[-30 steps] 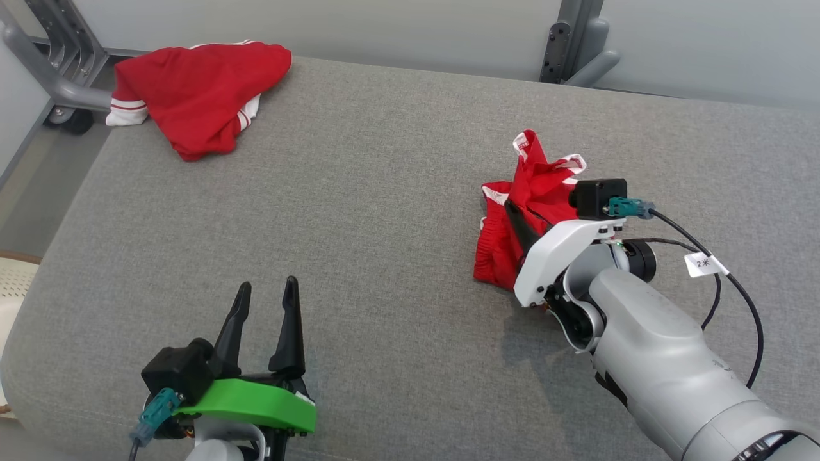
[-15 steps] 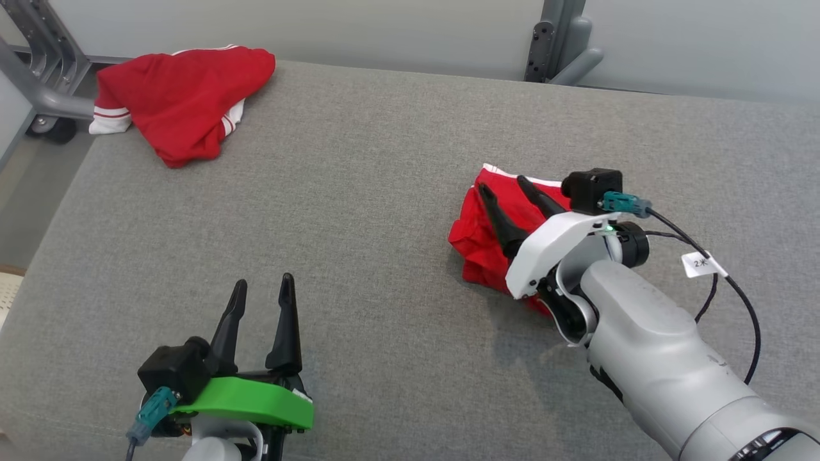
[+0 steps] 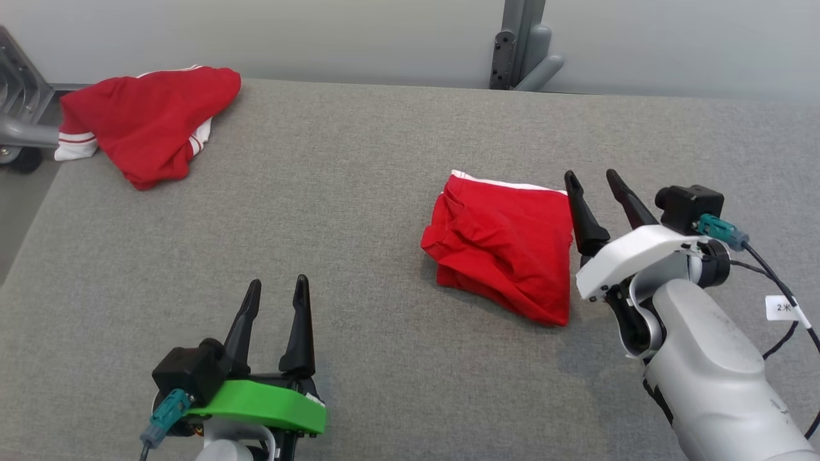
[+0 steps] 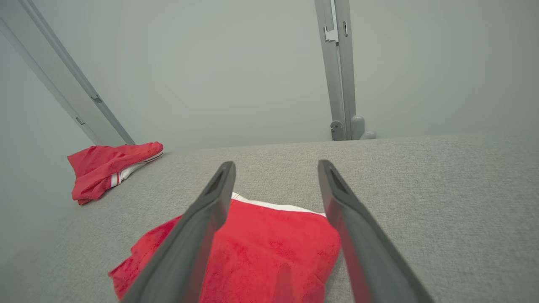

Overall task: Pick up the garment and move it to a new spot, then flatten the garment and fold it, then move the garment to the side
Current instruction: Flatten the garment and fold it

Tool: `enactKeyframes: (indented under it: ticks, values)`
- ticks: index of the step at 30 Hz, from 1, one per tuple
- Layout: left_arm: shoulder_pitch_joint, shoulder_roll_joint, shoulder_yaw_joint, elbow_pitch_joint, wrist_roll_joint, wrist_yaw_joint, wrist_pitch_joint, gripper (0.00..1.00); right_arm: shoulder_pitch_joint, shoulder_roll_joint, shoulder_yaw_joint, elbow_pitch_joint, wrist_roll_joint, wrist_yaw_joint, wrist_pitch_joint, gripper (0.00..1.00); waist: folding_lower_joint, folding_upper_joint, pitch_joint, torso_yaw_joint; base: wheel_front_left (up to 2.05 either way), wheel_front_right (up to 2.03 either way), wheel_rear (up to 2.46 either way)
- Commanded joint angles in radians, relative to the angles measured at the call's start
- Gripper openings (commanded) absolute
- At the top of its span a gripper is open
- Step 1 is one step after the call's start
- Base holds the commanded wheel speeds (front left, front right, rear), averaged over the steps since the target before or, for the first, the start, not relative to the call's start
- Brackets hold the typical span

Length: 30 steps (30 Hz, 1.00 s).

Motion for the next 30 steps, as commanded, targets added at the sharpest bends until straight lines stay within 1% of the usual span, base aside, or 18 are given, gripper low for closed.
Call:
enactKeyframes:
  ticks: [1,5,6,7,8,10,16,18,21,26,30]
  values:
    - [0.014,-0.002,-0.002,-0.001,0.01,-0.001,-0.003,1.0,0.03,0.003,-0.022,-0.021,-0.025,0.0,-0.003,1.0,0.0,0.0017,-0.004,-0.011,0.0,0.0,0.0]
    - [0.013,-0.003,-0.007,0.001,0.011,-0.003,-0.003,1.0,0.091,0.025,-0.076,-0.066,-0.09,0.0,-0.003,1.0,0.0,0.0017,-0.001,-0.019,0.0,0.0,0.0]
    - [0.012,-0.004,-0.008,0.001,0.011,-0.003,-0.003,1.0,0.099,0.029,-0.084,-0.073,-0.103,0.0,-0.003,0.88,0.0,0.0017,0.001,-0.018,0.0,0.0,0.0]
    - [0.009,-0.005,-0.011,0.0,0.012,-0.004,-0.003,1.0,0.107,0.033,-0.089,-0.073,-0.114,0.0,-0.003,0.5,0.0,0.0017,0.003,-0.016,0.0,0.0,0.0]
    - [0.006,-0.006,-0.013,0.0,0.013,-0.006,-0.003,1.0,0.112,0.037,-0.094,-0.074,-0.124,0.0,-0.003,0.37,0.0,0.0017,0.007,-0.012,0.0,0.0,0.0]
    - [0.0,-0.007,-0.016,0.002,0.012,-0.008,-0.003,1.0,0.118,0.043,-0.1,-0.067,-0.145,0.0,-0.003,0.01,0.0,0.0017,0.015,0.0,0.0,0.0,0.0]
    - [-0.021,-0.011,-0.018,0.008,0.013,-0.01,-0.003,1.0,0.086,0.055,-0.103,-0.011,-0.192,-0.001,0.0,0.0,0.0,0.0017,0.041,0.059,0.0,0.0,0.0]
    - [-0.029,-0.015,-0.018,0.011,0.012,-0.013,-0.003,1.0,0.058,0.055,-0.095,0.042,-0.225,0.0,0.004,0.0,0.0,0.0017,0.055,0.097,0.0,0.0,0.0]
    - [-0.035,-0.02,-0.019,0.015,0.013,-0.018,-0.003,1.0,0.025,0.06,-0.079,0.101,-0.242,-0.001,0.004,0.0,0.0,0.0017,0.068,0.134,0.0,0.0,0.0]
    - [-0.044,-0.028,-0.016,0.017,0.02,-0.027,-0.003,1.0,-0.027,0.075,-0.03,0.175,-0.248,-0.001,0.001,0.0,0.0,0.0017,0.083,0.182,0.0,0.0,0.0]
    - [-0.043,-0.035,-0.011,0.023,0.023,-0.033,-0.003,1.0,-0.028,0.087,0.035,0.218,-0.222,-0.001,0.0,0.0,0.0,0.0017,0.086,0.207,0.0,0.0,0.0]
